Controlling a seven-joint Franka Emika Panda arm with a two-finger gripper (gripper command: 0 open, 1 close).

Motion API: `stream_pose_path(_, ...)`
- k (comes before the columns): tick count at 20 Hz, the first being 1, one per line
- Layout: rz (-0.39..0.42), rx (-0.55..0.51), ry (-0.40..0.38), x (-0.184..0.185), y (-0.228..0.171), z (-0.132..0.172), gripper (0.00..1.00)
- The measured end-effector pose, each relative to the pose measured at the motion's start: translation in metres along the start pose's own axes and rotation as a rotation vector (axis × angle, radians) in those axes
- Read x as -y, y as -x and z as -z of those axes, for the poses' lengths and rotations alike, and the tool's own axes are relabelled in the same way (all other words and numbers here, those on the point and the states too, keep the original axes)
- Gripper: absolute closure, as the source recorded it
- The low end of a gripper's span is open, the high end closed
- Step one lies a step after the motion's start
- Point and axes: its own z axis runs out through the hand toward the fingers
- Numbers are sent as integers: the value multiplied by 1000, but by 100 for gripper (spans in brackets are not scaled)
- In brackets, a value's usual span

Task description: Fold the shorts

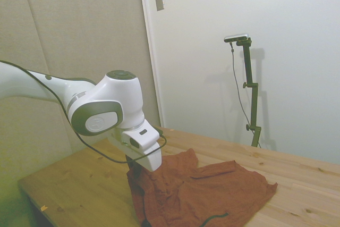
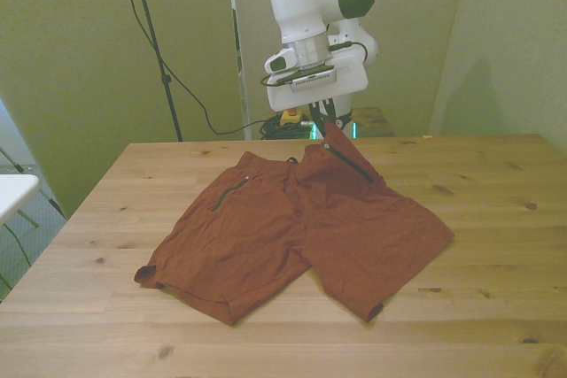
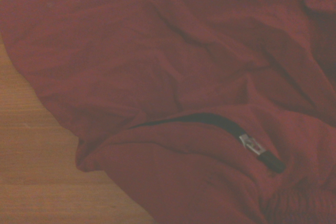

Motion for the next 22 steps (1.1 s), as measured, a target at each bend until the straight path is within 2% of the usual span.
stream_pose_path(3,-20,17,-20,-7,0,6,100)
stream_pose_path(11,-69,-20,-67,-34,-10,49,100)
stream_pose_path(15,-122,-28,-88,-65,-21,63,100)
stream_pose_path(18,-170,-14,-89,-96,-35,56,100)
stream_pose_path(22,-246,51,-94,-134,-54,21,100)
